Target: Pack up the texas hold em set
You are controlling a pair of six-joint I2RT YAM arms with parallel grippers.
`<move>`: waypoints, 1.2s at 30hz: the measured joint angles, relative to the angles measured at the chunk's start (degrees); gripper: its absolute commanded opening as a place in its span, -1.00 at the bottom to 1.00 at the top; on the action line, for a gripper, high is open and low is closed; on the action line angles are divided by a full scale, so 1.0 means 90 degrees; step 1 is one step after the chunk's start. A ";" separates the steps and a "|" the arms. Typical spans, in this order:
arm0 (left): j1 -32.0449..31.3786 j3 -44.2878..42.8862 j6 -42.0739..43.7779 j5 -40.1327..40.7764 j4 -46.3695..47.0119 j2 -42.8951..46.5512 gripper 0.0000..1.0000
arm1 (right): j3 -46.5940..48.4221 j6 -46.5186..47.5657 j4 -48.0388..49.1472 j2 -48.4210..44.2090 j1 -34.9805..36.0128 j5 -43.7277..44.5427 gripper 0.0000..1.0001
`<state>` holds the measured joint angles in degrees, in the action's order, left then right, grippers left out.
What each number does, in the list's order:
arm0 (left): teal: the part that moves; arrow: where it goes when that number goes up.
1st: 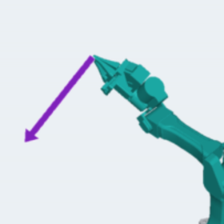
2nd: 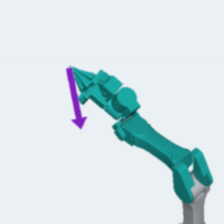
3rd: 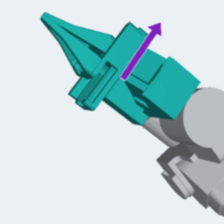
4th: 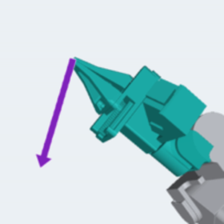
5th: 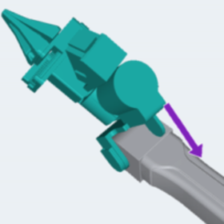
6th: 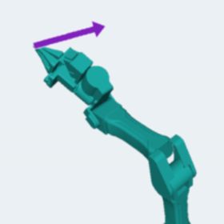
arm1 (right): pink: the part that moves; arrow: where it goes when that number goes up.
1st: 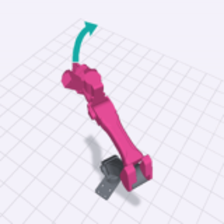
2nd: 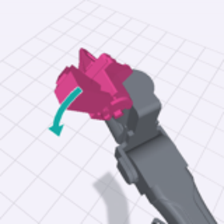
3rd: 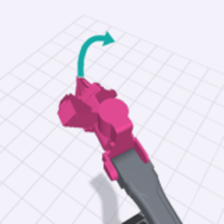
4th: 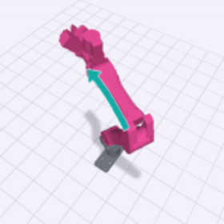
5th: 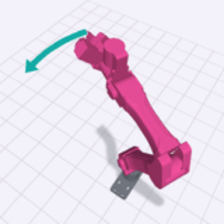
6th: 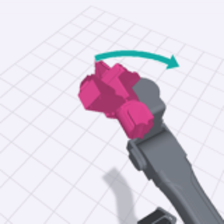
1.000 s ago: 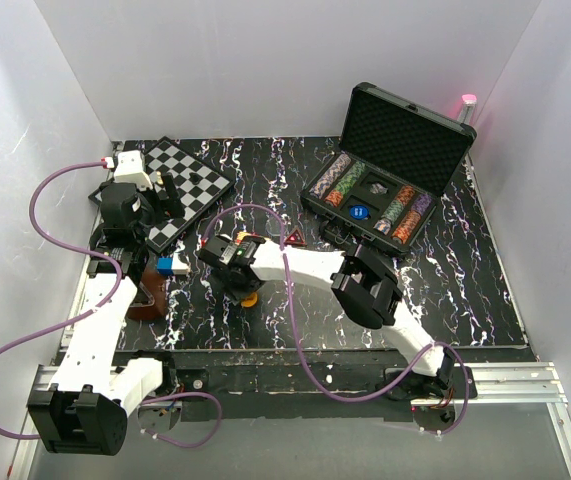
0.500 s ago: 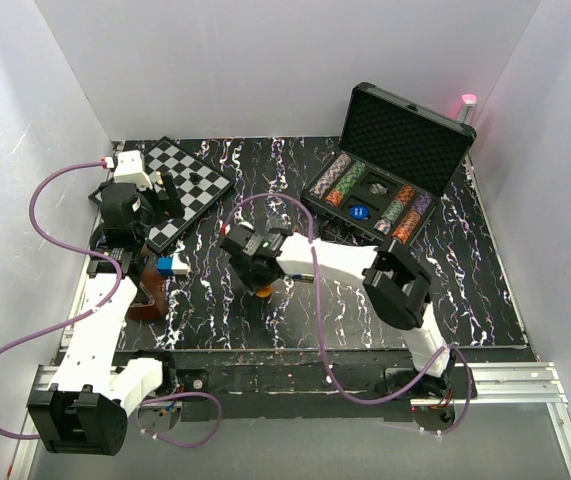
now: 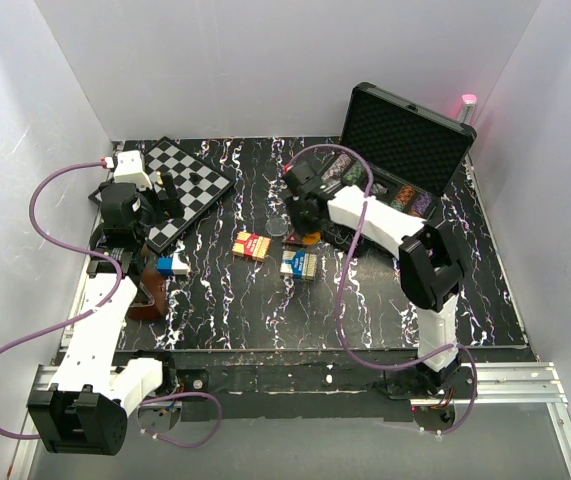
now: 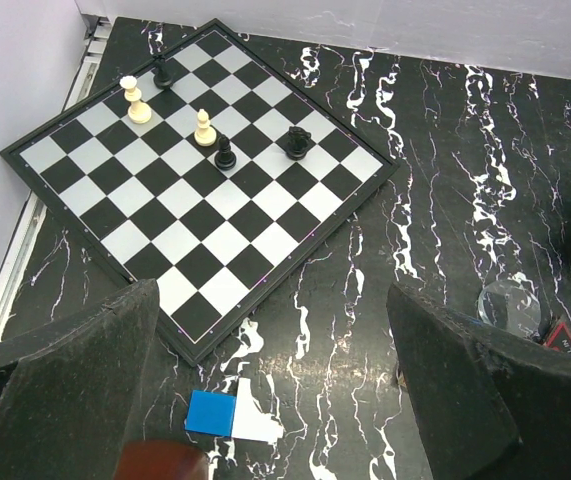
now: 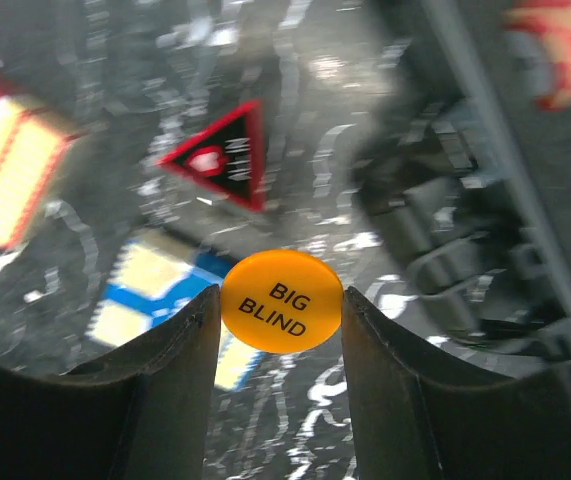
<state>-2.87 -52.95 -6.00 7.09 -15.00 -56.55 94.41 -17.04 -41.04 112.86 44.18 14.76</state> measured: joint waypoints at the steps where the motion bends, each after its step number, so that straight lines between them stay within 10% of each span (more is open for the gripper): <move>1: 0.0002 0.0000 0.0000 0.0002 0.0000 -0.0002 0.96 | 0.0000 0.0090 -0.0027 0.0000 -0.0219 0.0012 -0.31; 16: 0.0000 0.0000 0.0039 0.0080 0.0000 -0.0058 0.96 | 0.1127 0.0869 -0.0029 0.0282 -0.2528 0.0306 -0.31; 36: -0.0029 0.0000 0.0107 0.0155 -0.0002 -0.0221 0.96 | 0.2917 0.1438 -0.0277 0.2113 -0.3427 0.0682 -0.30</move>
<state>-3.14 -52.95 -5.04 8.49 -15.03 -58.54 120.66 -4.10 -43.53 131.87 13.34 20.91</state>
